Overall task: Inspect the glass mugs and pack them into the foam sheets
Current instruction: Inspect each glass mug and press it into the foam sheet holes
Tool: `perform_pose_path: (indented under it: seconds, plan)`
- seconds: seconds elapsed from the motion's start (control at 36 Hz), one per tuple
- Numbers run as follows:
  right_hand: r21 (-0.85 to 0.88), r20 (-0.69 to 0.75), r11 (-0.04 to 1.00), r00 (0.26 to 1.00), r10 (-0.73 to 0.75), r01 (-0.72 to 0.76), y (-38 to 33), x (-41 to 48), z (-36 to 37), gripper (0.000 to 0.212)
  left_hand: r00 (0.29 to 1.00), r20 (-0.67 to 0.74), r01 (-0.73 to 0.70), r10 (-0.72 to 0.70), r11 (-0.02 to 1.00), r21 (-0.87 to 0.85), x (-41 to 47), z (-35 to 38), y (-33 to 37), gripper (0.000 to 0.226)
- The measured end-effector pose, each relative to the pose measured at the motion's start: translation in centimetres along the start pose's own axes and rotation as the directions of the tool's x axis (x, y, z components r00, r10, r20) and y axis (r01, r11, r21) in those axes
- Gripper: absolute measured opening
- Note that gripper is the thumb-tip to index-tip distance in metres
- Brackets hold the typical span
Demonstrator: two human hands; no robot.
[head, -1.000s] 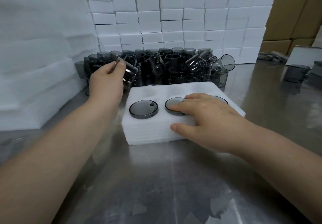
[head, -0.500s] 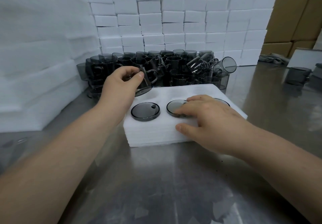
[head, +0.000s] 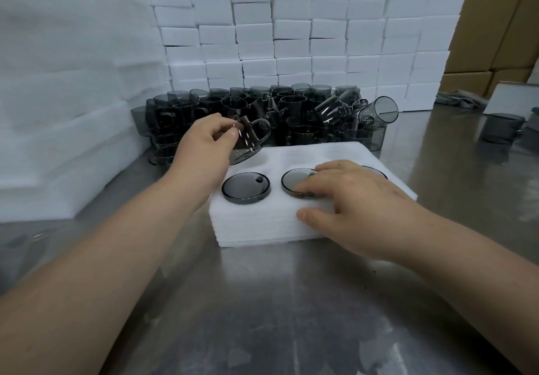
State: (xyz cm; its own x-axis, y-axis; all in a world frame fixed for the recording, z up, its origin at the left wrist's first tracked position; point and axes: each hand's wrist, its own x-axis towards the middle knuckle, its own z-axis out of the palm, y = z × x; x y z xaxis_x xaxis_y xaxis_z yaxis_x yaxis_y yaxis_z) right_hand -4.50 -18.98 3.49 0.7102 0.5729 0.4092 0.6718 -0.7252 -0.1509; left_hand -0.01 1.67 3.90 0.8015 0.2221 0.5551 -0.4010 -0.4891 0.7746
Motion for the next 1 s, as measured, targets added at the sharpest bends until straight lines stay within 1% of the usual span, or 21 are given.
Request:
perform_pose_path:
  seconds: [0.08, 0.14, 0.17, 0.22, 0.31, 0.39, 0.44, 0.5, 0.56, 0.61, 0.64, 0.69, 0.78, 0.86, 0.89, 0.94, 1.0]
  plan:
    - [0.030, 0.012, 0.999, 1.000, 0.016, -0.016, -0.2, 0.0, -0.3, 0.030, 1.000, -0.014, 0.002, -0.003, 0.996, -0.093, -0.1, 0.1, -0.1, 0.032]
    - [0.064, -0.003, 0.996, 0.998, 0.068, -0.068, -0.4, -0.1, -0.5, 0.014, 0.999, -0.047, 0.011, -0.017, 0.990, -0.139, -0.1, 0.0, -0.2, 0.032]
    - [0.062, -0.021, 0.993, 0.994, 0.104, -0.102, -0.4, -0.1, -0.6, 0.012, 0.999, -0.053, 0.006, -0.015, 0.986, -0.164, 0.0, 0.0, -0.3, 0.035]
    - [0.030, -0.050, 0.988, 0.987, 0.151, -0.150, -0.2, -0.1, -0.7, 0.012, 0.999, -0.041, 0.017, -0.026, 0.978, -0.208, -0.1, -0.1, -0.2, 0.037]
    - [-0.002, -0.067, 0.985, 0.983, 0.171, -0.171, 0.0, 0.0, -0.7, 0.012, 0.998, -0.033, 0.037, -0.045, 0.976, -0.217, -0.4, 0.1, 0.3, 0.029]
    - [-0.007, -0.046, 0.984, 0.983, 0.178, -0.179, 0.3, 0.2, -0.7, 0.013, 0.995, -0.056, 0.062, -0.079, 0.966, -0.252, -0.5, 0.2, 0.4, 0.026]
    - [0.024, -0.015, 0.982, 0.982, 0.189, -0.189, 0.6, 0.2, -0.7, 0.014, 0.992, -0.080, 0.070, -0.097, 0.956, -0.284, -0.6, 0.1, 0.6, 0.028]
    - [0.088, 0.034, 0.980, 0.984, 0.174, -0.176, 1.0, 0.3, -0.8, 0.017, 0.989, -0.111, 0.063, -0.102, 0.948, -0.313, -0.6, 0.0, 0.7, 0.031]
    - [0.134, 0.074, 0.982, 0.989, 0.125, -0.134, 1.6, 0.5, -0.8, 0.023, 0.986, -0.134, 0.054, -0.104, 0.941, -0.334, -0.7, -0.1, 0.7, 0.033]
    - [0.143, 0.087, 0.986, 0.993, 0.077, -0.089, 2.2, 0.8, -0.9, 0.034, 0.985, -0.132, 0.061, -0.112, 0.938, -0.341, -0.8, -0.2, 0.8, 0.028]
    - [0.153, 0.087, 0.985, 0.994, 0.064, -0.077, 2.4, 0.8, -0.9, 0.040, 0.985, -0.129, 0.064, -0.114, 0.939, -0.338, -0.8, -0.3, 0.9, 0.026]
    - [0.195, 0.083, 0.979, 0.995, 0.051, -0.067, 2.8, 0.9, -1.0, 0.045, 0.986, -0.128, 0.062, -0.107, 0.947, -0.314, -1.0, -0.4, 0.9, 0.027]
    - [0.239, 0.083, 0.968, 0.995, 0.061, -0.079, 3.0, 0.9, -1.1, 0.047, 0.993, -0.096, 0.045, -0.071, 0.966, -0.254, -1.3, -0.5, 0.9, 0.029]
    - [0.249, 0.071, 0.965, 0.995, 0.064, -0.080, 2.9, 1.0, -1.0, 0.046, 0.997, -0.051, 0.039, -0.051, 0.976, -0.213, -1.4, -0.8, 0.8, 0.020]
    - [0.262, 0.071, 0.961, 0.995, 0.075, -0.091, 2.9, 1.0, -1.0, 0.046, 0.999, -0.034, 0.015, -0.021, 0.988, -0.156, -1.5, -0.8, 0.7, 0.019]
    - [0.291, 0.075, 0.949, 0.992, 0.104, -0.121, 2.9, 0.9, -1.0, 0.045, 0.998, -0.007, -0.066, 0.066, 0.998, 0.003, -1.5, -1.0, 0.5, 0.029]
    - [0.311, 0.084, 0.939, 0.988, 0.127, -0.147, 2.8, 0.9, -1.0, 0.041, 0.991, 0.014, -0.131, 0.130, 0.984, 0.120, -1.6, -1.0, 0.4, 0.036]
